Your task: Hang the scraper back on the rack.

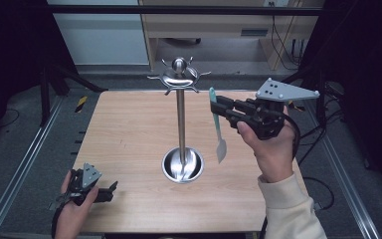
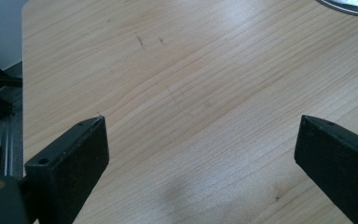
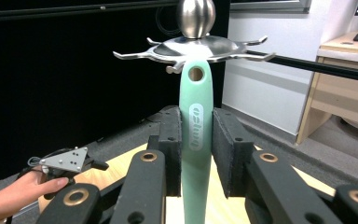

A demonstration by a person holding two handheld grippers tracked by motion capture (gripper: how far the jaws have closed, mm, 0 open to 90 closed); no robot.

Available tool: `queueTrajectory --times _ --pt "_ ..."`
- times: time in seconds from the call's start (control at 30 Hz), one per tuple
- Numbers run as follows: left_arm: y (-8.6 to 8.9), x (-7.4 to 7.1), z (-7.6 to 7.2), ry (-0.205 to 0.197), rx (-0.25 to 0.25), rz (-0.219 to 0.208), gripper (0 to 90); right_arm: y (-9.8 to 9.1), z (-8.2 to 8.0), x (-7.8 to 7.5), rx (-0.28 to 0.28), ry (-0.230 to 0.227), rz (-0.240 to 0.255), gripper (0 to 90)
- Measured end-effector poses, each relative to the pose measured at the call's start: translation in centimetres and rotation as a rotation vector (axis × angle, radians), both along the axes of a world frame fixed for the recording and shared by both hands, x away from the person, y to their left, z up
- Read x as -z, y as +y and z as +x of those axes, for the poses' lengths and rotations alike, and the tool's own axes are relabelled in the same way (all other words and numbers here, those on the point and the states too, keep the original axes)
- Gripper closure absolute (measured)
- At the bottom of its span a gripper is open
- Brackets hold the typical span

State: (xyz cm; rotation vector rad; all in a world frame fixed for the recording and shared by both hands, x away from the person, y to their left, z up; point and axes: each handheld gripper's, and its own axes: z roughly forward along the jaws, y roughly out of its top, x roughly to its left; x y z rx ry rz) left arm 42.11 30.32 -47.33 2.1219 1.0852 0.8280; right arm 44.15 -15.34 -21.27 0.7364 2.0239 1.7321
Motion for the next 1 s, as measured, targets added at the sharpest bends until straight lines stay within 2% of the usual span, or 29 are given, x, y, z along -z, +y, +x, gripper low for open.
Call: queueTrajectory --times 1.0 --pt "0.0 0.0 0.0 0.004 0.007 0.000 2.7 1.8 0.0 -0.3 -0.008 -0.003 -0.035 74.2"
